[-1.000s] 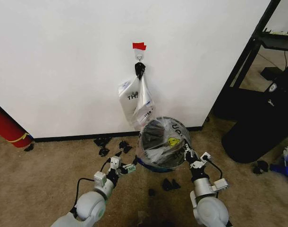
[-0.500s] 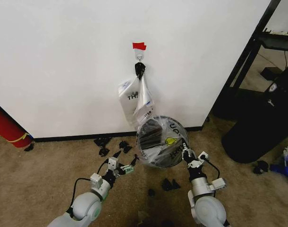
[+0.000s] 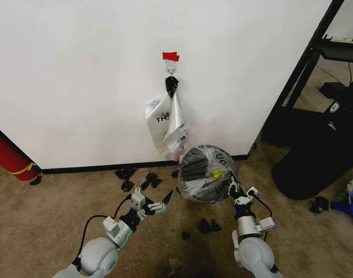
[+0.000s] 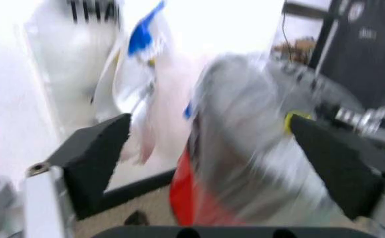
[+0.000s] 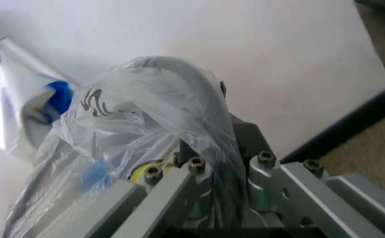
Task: Pick up the garbage bag from the wall and place it over the trash bin.
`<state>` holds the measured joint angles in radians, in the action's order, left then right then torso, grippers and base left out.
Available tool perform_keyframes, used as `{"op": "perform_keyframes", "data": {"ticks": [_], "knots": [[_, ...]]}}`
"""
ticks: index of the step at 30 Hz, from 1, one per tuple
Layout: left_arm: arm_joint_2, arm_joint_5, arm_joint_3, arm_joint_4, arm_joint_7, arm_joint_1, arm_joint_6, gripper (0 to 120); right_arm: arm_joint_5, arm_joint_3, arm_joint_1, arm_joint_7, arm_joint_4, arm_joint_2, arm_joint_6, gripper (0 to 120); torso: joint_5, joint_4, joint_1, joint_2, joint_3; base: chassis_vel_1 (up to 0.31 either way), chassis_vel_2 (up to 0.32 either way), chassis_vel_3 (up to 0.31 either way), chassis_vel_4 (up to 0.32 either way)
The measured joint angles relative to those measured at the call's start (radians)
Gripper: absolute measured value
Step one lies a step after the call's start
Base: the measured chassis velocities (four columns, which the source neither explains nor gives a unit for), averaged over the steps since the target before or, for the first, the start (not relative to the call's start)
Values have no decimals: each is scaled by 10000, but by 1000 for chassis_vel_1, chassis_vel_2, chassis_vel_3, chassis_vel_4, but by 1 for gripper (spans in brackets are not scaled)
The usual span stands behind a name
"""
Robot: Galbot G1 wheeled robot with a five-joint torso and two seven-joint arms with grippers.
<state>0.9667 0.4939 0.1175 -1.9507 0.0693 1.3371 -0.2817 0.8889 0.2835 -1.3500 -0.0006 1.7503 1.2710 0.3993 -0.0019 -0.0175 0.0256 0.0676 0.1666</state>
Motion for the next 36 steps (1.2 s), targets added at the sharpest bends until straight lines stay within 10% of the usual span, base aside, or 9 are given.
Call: {"op": "perform_keyframes", "data": {"ticks": [24,36], "knots": [[67,1407,-1221,-2961,-2558,466,2574,2,-3111,-816,-97,-1046,95,219,1248,1,-1,1,0,0,0,0,0,0,0],[271,1928,-1379,-3617,-4696,207,4585,0,-4065,-983,-215,-1579,139,272,1578,1,-2,1,0,0,0,0,0,0,0]]}}
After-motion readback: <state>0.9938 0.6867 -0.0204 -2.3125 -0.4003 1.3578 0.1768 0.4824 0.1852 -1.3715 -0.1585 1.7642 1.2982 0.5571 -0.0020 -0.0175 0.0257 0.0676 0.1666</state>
